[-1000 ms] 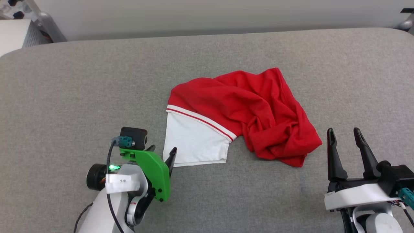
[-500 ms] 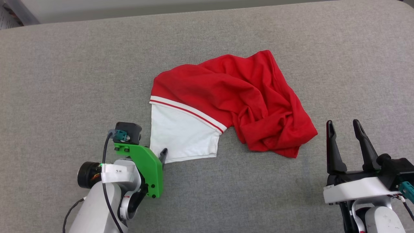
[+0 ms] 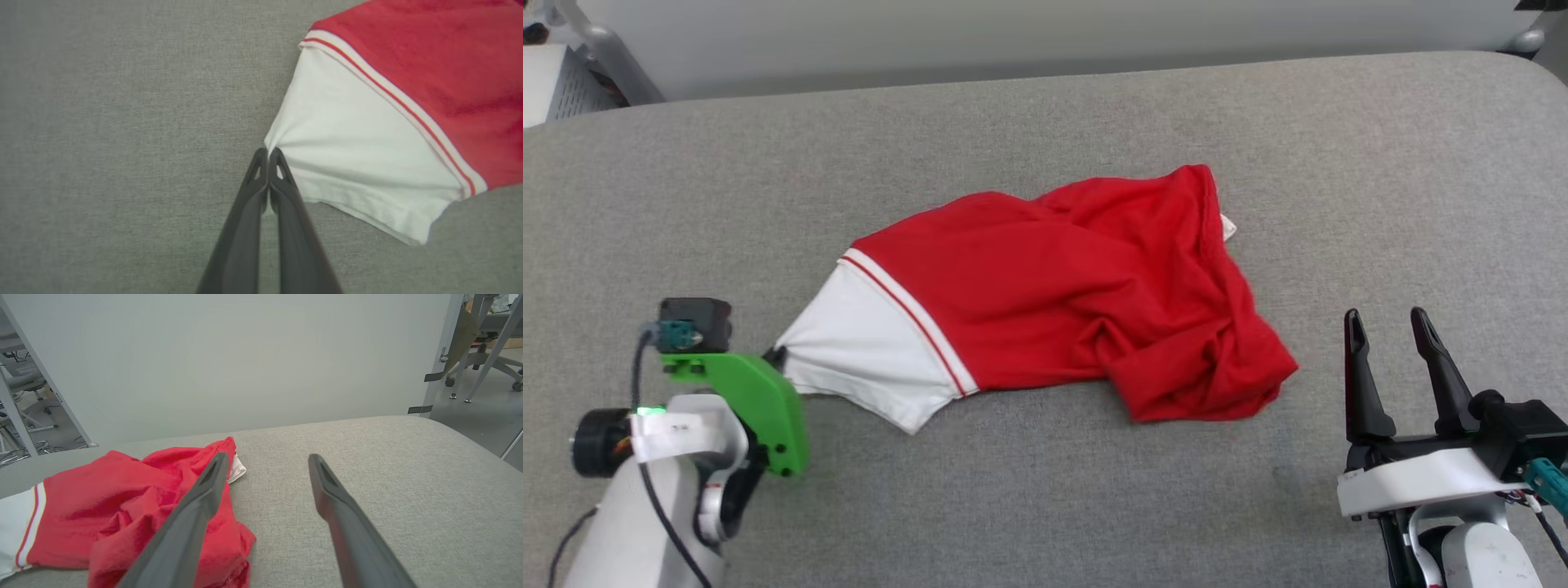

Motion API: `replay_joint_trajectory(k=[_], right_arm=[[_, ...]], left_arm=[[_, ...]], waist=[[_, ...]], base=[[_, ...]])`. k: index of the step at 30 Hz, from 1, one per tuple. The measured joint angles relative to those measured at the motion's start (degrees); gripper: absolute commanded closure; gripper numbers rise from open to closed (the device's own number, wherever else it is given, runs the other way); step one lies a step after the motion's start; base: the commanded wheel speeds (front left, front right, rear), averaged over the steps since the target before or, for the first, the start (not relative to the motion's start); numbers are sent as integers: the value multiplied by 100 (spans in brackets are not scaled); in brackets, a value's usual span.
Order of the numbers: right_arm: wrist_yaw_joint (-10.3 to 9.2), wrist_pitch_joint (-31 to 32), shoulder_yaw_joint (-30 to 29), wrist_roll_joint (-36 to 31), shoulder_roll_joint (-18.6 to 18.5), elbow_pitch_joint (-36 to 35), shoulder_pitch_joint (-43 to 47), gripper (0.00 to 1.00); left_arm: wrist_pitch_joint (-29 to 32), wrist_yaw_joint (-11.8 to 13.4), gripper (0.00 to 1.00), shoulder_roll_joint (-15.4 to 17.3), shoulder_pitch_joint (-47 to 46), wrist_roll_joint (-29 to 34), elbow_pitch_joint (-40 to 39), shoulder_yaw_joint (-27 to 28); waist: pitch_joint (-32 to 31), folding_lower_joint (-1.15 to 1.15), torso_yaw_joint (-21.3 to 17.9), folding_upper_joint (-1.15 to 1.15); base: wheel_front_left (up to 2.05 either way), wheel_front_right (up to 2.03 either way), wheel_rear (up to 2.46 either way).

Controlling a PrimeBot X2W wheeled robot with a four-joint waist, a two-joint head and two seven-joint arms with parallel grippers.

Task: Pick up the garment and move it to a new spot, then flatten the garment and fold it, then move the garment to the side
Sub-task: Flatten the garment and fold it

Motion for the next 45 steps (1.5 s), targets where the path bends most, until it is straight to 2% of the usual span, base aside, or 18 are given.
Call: replay_joint_trajectory(k=[6,13,14,15,19,23,26,38,41,45], right_arm=[[0,0,69,7,1,38,17,0],[0,0,99,4,0,64,36,0],[0,0,98,2,-1,71,36,0],[0,0,100,-1,0,76,36,0],[0,0,90,-3,-1,99,36,0],[0,0,66,-27,0,126,57,0],[0,0,24,-65,0,155,76,0],[0,0,-265,-102,-1,147,220,0],[0,0,-293,-102,1,138,288,0],[0,0,-285,-107,1,135,321,0]], left_arm=[[-59,40,100,460,-105,-99,9,400],[111,138,100,521,-215,-147,521,430],[77,147,65,530,-217,-81,649,363],[4,152,0,528,-217,-32,738,315],[-643,148,0,432,-255,83,1047,231],[-1430,105,0,227,-385,208,1116,81],[-1764,57,0,38,-394,205,1141,-3],[-3721,-287,0,-439,5,249,220,-420],[-4013,-311,0,-609,285,257,22,-472],[-4111,-300,0,-871,621,437,-233,-500]], waist=[[-166,0,33,0],[-135,0,-21,0],[-128,0,-28,0],[-125,0,-32,0],[-141,0,-16,0],[-198,0,76,0],[-273,0,164,0],[-671,0,595,0],[-763,0,690,0],[-843,0,798,0]], base=[[0,0,0],[0,0,0],[0,0,0],[0,0,0],[0,0,0],[0,0,0],[0,0,0],[0,0,0],[0,0,0],[0,0,0]])
